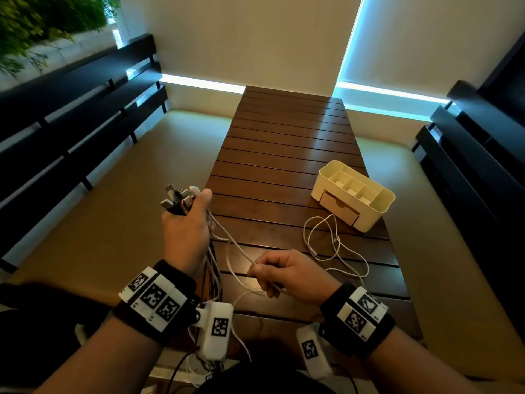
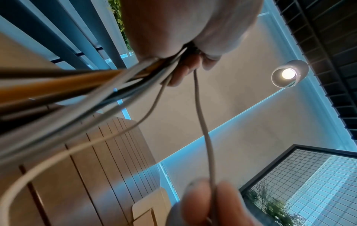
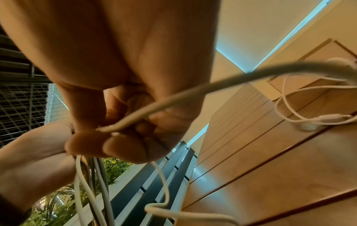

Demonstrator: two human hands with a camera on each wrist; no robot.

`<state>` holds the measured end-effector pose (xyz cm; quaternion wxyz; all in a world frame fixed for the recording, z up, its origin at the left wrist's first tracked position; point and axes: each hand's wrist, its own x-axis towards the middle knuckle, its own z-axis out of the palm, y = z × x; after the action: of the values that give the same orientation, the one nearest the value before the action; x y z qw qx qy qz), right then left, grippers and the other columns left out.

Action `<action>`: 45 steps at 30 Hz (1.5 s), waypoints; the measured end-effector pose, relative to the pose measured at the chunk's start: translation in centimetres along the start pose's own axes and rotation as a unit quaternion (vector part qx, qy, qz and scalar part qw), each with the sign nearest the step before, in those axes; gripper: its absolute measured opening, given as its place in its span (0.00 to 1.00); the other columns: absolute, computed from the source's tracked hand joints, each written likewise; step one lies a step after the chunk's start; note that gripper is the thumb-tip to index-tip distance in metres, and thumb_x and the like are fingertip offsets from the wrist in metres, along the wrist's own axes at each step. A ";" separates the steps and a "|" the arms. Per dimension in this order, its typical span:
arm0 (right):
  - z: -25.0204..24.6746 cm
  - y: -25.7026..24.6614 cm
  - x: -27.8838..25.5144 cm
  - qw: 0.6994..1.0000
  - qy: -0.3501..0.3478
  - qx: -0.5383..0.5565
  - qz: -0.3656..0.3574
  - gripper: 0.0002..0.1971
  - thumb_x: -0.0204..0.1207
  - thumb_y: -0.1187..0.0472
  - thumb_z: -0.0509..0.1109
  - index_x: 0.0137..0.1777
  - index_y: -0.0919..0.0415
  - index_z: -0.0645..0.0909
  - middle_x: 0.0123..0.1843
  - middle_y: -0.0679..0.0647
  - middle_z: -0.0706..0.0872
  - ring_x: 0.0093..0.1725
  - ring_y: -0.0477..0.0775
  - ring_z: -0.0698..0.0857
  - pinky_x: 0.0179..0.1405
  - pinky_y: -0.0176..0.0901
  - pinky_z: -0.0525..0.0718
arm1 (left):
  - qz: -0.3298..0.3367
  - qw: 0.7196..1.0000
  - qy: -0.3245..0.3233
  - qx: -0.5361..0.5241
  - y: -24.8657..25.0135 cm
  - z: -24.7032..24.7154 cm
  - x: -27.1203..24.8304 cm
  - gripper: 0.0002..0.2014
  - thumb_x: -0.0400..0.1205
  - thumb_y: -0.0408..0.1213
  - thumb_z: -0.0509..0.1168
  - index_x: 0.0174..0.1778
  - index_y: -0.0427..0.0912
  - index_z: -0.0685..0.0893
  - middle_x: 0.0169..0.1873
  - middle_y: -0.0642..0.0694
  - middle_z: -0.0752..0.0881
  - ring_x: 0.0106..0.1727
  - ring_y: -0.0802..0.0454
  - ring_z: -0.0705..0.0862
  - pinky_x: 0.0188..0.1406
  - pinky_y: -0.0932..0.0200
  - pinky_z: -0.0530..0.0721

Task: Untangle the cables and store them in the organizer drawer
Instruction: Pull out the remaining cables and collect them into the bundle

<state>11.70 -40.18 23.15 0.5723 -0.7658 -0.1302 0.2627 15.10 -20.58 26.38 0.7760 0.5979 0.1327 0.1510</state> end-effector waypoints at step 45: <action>-3.7 -2.9 0.8 0.944 0.075 -0.320 0.035 0.08 0.84 0.49 0.67 0.56 0.48 0.86 0.46 0.44 0.86 0.47 0.44 0.84 0.42 0.33 0.78 | 0.027 0.926 -0.249 0.284 1.7 -1.7 0.8 0.07 0.80 0.37 0.74 0.52 0.44 0.89 0.28 0.59 0.86 0.24 0.66 0.80 0.29 0.64 0.76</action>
<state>14.68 -41.94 26.43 0.2954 -0.9302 -0.1374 0.1691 15.04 -18.39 27.57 0.5778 0.8146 -0.0435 -0.0257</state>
